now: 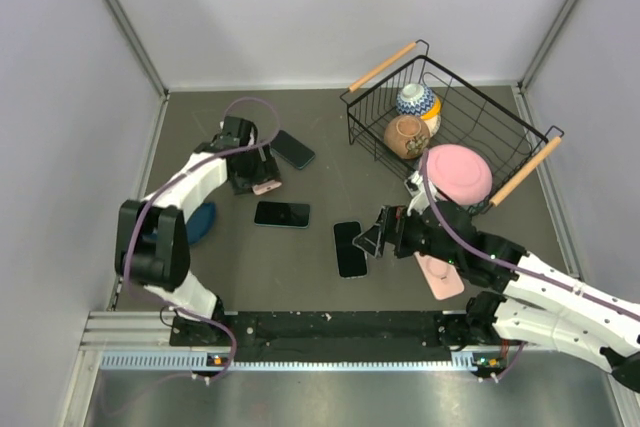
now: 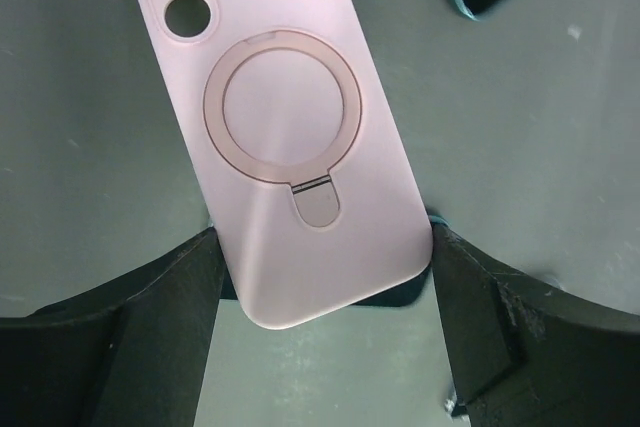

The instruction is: Put the phone into the phone case

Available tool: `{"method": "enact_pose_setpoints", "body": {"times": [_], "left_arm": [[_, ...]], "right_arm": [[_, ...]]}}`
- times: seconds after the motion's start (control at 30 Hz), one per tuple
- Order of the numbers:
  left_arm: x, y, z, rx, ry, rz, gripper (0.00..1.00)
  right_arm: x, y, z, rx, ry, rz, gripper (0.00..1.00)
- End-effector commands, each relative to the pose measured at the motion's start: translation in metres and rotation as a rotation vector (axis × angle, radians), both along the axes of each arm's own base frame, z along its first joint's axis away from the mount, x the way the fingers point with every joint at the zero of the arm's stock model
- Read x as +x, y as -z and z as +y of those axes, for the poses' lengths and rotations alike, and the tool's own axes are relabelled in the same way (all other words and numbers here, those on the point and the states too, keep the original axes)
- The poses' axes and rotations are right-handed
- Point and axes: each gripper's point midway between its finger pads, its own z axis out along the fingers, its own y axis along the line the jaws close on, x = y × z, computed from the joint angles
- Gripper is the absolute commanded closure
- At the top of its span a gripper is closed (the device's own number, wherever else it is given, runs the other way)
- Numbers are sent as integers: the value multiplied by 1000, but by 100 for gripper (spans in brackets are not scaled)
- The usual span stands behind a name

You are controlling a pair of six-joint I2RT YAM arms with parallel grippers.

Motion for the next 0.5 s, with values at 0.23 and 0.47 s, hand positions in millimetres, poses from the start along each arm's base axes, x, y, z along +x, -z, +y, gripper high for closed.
{"method": "enact_pose_setpoints", "body": {"times": [0.23, 0.47], "left_arm": [[-74, -52, -64, -420, 273, -242, 75], [-126, -69, -79, -559, 367, -359, 76]], "right_arm": [[37, -68, 32, 271, 174, 2, 5], [41, -34, 70, 305, 144, 160, 7]]}}
